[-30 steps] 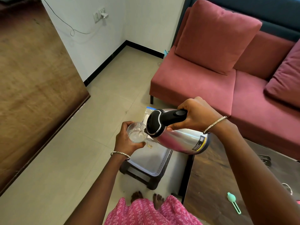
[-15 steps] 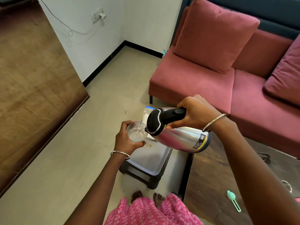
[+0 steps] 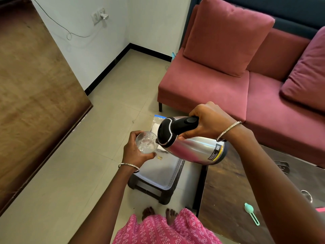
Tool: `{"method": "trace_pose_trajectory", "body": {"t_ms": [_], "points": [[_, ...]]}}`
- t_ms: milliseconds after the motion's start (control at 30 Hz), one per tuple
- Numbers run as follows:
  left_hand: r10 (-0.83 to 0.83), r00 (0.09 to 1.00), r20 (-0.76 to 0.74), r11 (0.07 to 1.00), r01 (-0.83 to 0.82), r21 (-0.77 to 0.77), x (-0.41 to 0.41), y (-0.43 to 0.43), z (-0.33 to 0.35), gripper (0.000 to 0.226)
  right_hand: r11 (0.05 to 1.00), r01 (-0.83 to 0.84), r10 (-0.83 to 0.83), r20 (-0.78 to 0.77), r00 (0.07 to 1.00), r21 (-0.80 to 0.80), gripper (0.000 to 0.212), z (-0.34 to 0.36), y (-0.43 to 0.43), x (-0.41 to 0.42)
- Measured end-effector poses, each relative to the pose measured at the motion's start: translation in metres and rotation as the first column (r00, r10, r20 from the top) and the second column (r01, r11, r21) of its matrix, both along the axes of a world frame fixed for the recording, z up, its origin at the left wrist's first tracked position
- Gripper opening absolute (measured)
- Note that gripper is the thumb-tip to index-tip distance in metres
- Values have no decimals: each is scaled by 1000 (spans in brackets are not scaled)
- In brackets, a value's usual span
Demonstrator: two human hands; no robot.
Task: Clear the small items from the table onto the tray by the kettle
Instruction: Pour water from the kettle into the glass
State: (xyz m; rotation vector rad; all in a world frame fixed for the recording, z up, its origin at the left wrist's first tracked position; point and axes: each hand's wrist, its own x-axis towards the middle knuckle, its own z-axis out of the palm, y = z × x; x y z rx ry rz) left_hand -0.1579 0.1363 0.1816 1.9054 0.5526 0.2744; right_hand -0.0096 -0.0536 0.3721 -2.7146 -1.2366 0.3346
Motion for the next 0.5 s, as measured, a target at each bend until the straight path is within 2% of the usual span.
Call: {"method": "trace_pose_trajectory", "body": {"t_ms": [500], "points": [[6, 1000, 1, 1000, -6, 13, 7, 8, -5, 88, 1000, -1, 1, 10, 1000, -25, 66, -4, 5, 8]]}}
